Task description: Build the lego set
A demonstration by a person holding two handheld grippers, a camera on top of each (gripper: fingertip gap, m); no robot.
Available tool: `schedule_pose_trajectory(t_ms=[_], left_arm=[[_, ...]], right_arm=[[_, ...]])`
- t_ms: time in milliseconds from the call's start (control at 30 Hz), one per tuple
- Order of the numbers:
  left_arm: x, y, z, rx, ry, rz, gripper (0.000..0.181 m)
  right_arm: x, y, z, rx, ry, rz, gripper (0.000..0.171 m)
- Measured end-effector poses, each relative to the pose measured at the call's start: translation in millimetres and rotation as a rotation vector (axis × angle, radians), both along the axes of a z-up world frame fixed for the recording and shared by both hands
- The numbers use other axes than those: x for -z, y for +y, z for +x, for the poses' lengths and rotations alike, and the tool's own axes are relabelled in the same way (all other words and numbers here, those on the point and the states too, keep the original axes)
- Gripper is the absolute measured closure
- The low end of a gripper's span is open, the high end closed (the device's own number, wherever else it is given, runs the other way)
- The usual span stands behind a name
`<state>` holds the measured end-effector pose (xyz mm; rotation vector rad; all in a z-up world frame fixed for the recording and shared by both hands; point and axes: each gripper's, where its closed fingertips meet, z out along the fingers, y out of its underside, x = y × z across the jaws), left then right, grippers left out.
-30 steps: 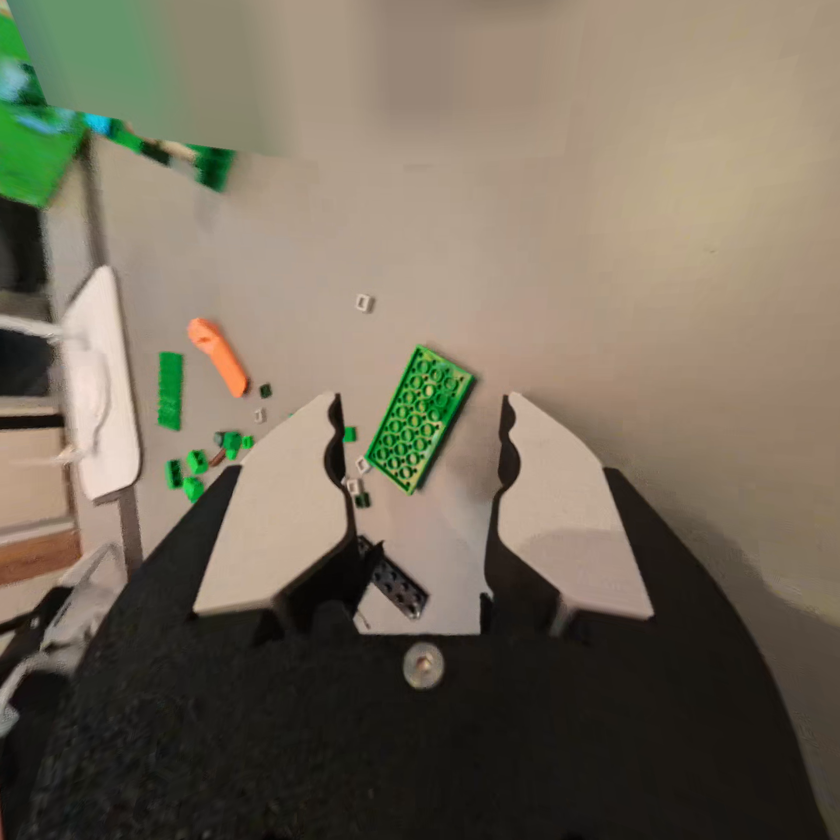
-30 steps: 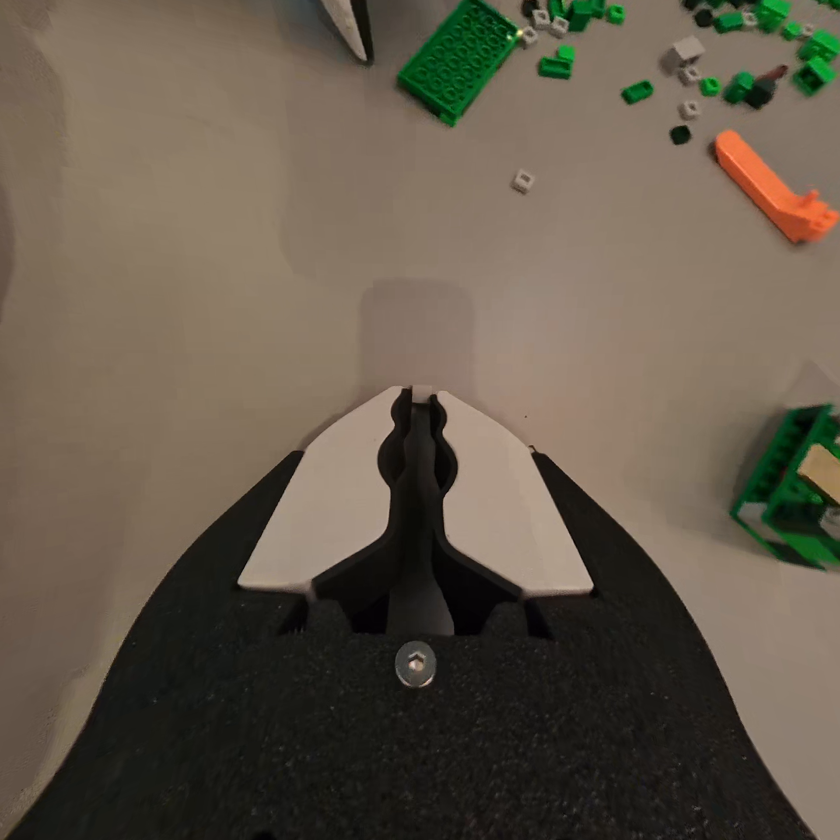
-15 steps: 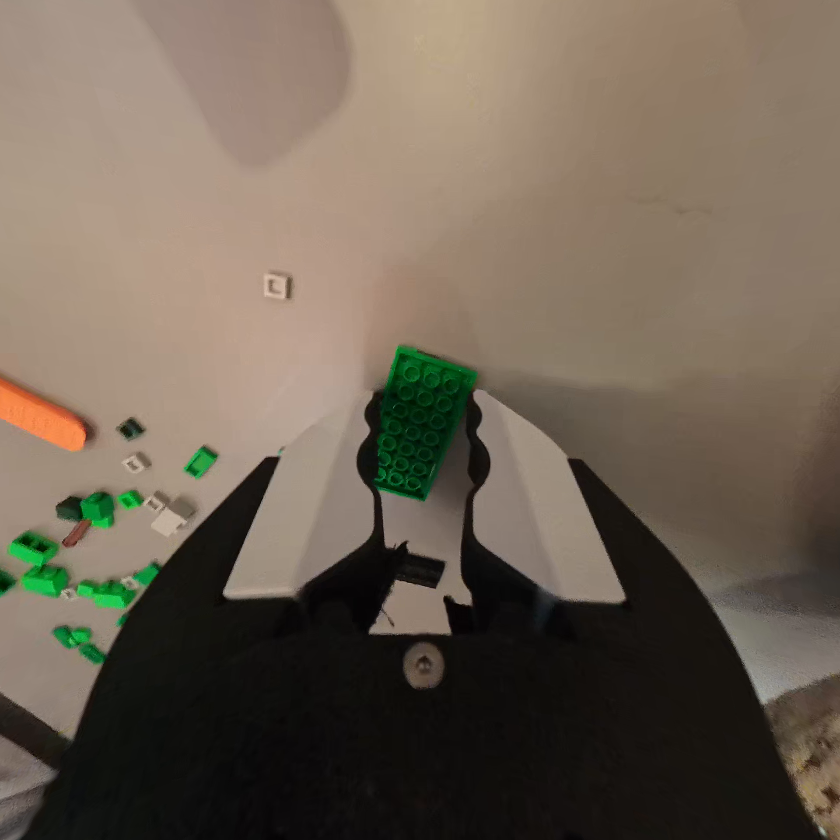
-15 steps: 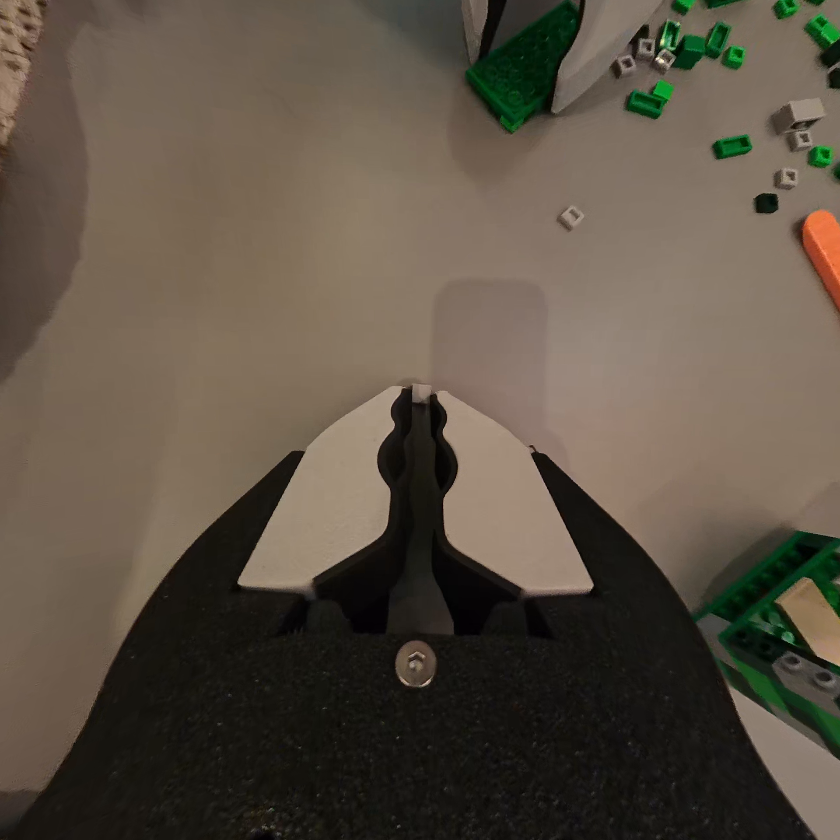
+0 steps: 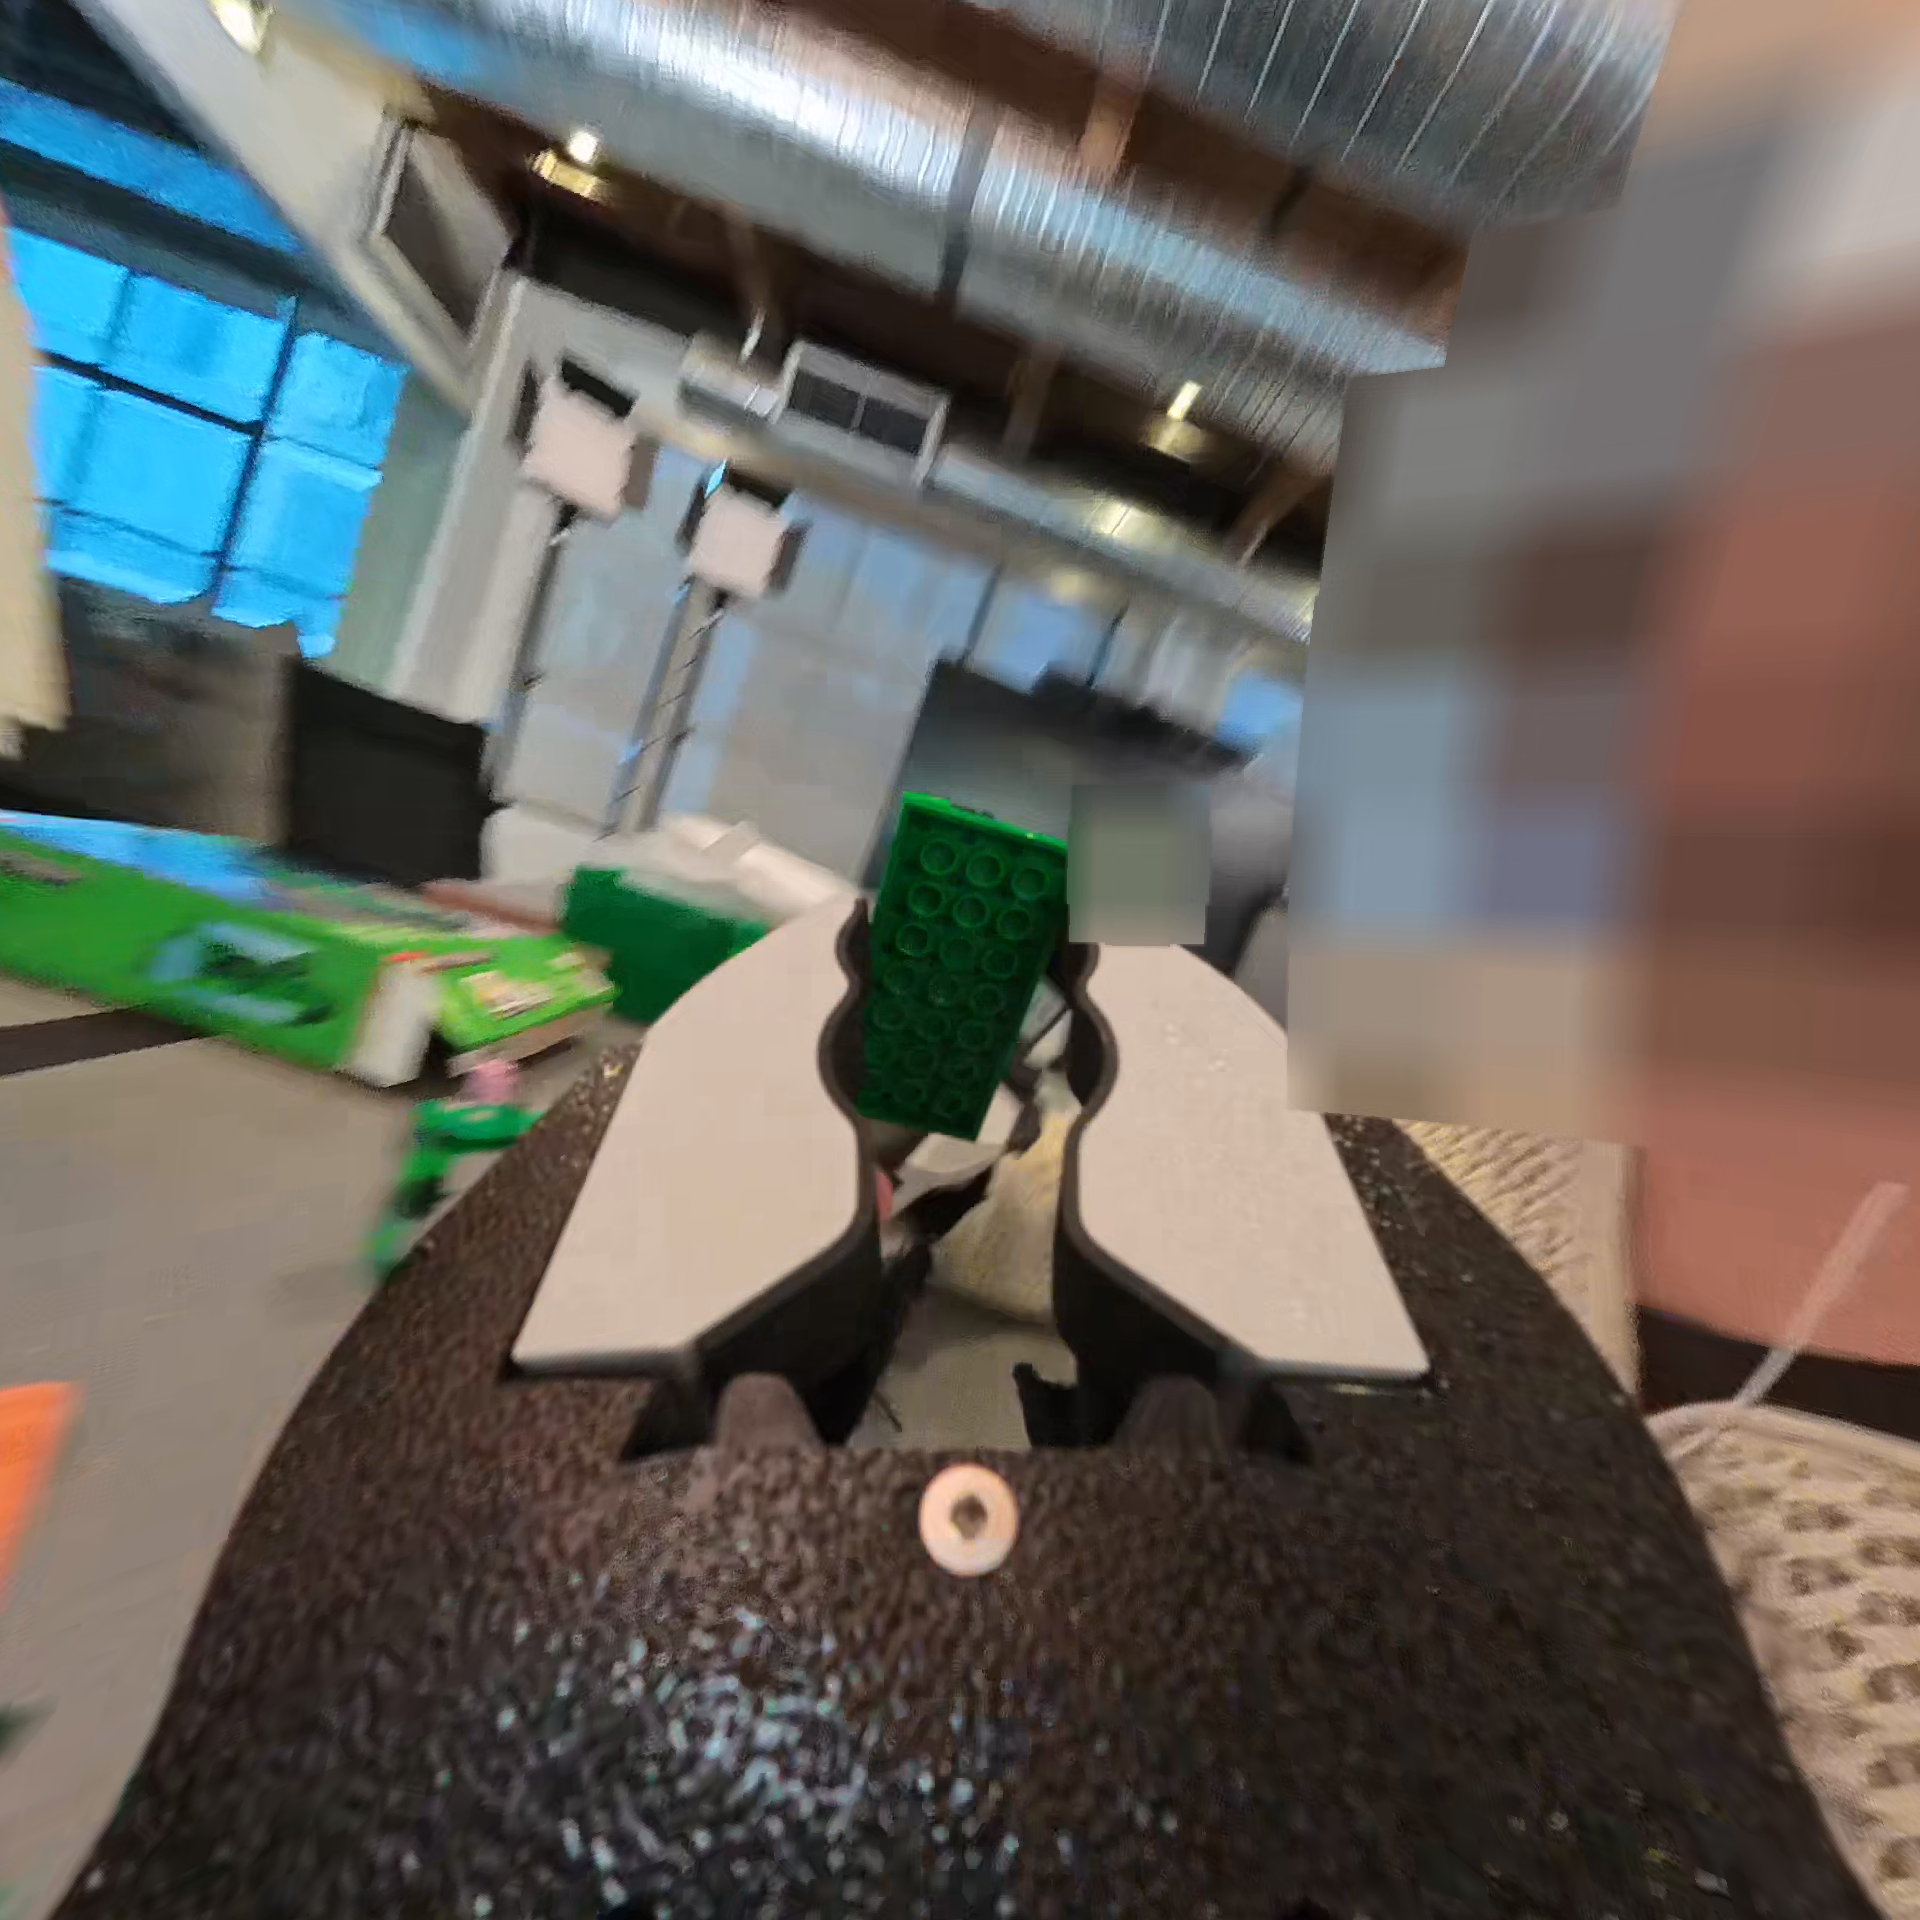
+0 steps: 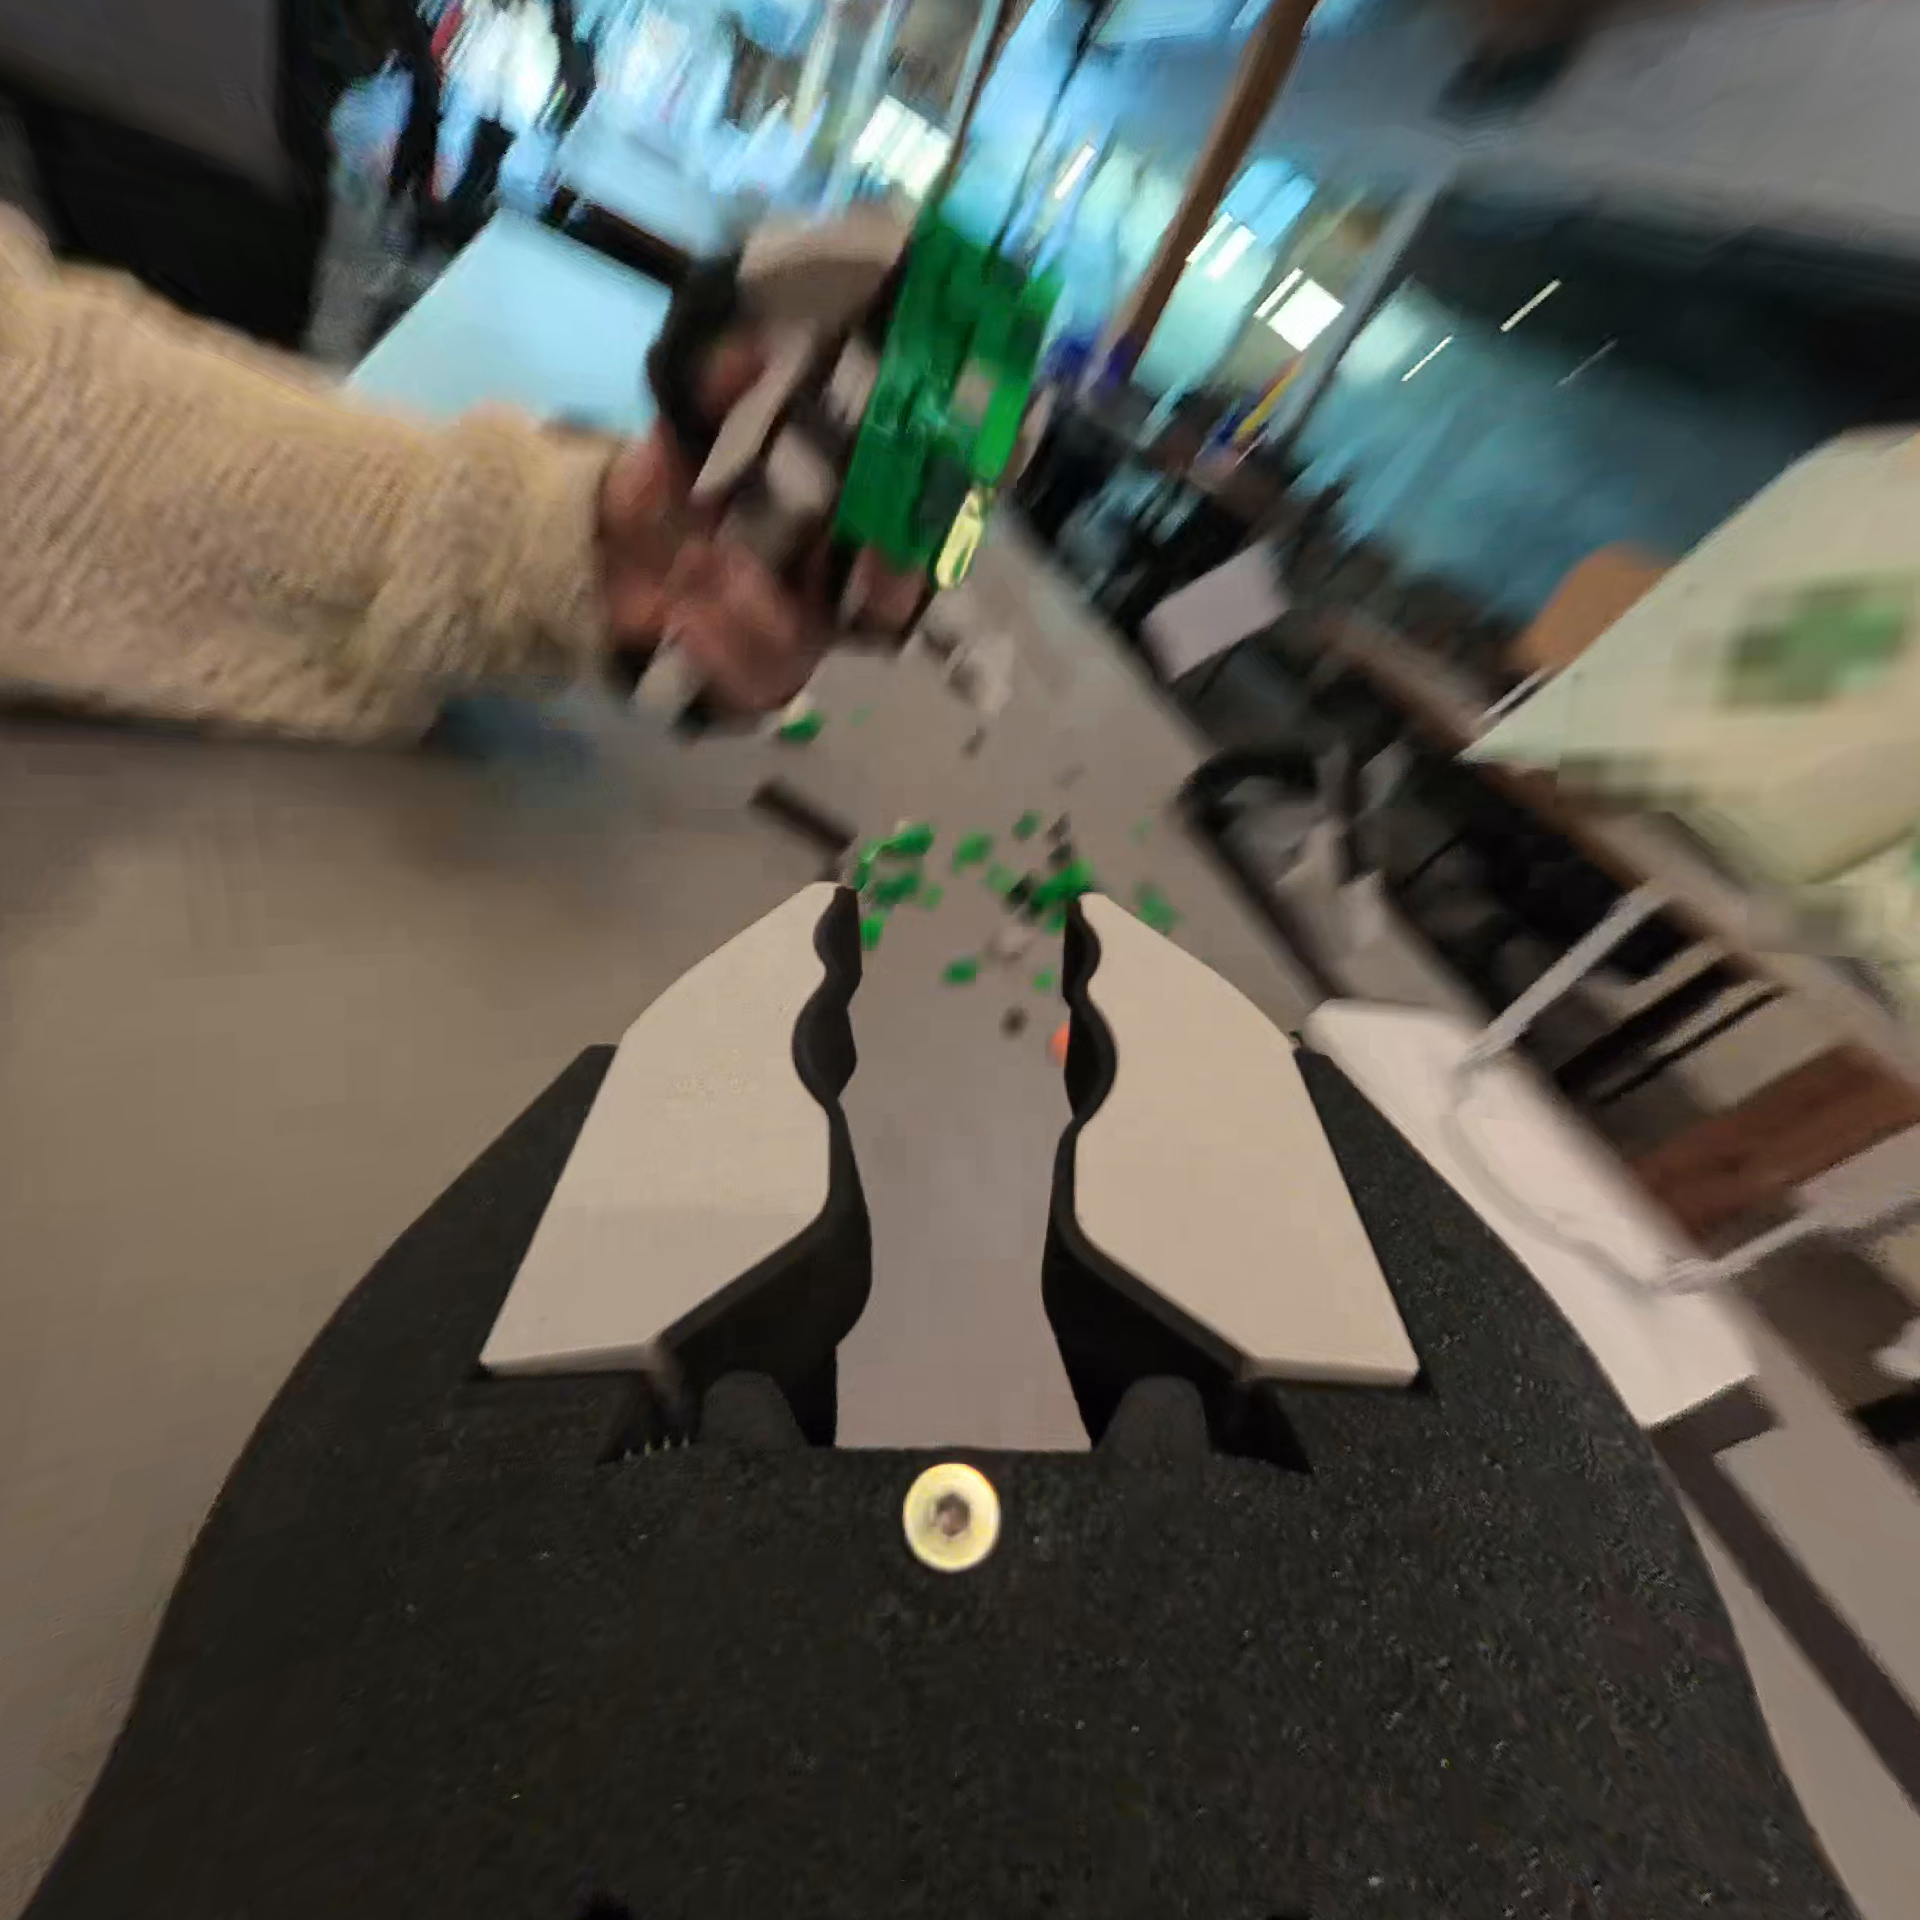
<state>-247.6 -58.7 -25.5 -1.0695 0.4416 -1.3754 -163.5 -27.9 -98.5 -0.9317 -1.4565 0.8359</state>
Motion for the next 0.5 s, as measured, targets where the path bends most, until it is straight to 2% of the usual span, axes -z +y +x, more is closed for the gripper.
schedule_pose_trajectory(t_ms=[67, 133, 167, 300, 500], left_arm=[[0.8, -2.6, 5.7, 0.083, -0.155, -0.034, 0.147], [4.9, -7.4, 17.9, 0.192, -0.206, -0.061, 0.147], [7.9, -7.7, 24.4, 0.219, -0.191, -0.07, 0.147], [12.5, -8.1, 32.8, 0.192, -0.167, -0.029, 0.147], [15.3, -19.0, 35.8, 0.279, -0.19, 0.0, 0.147]], right_arm=[[-16.1, -19.7, -3.9, -0.006, 0.155, 0.087, 0.133], [-9.7, -39.7, -14.4, -0.041, 0.114, 0.196, 0.13], [-8.5, -41.7, -20.5, -0.028, 0.092, 0.168, 0.127], [-8.4, -45.3, -36.7, -0.092, 0.021, -0.274, 0.118], [-14.6, -57.8, -40.5, -0.358, -0.015, -0.85, 0.136]])
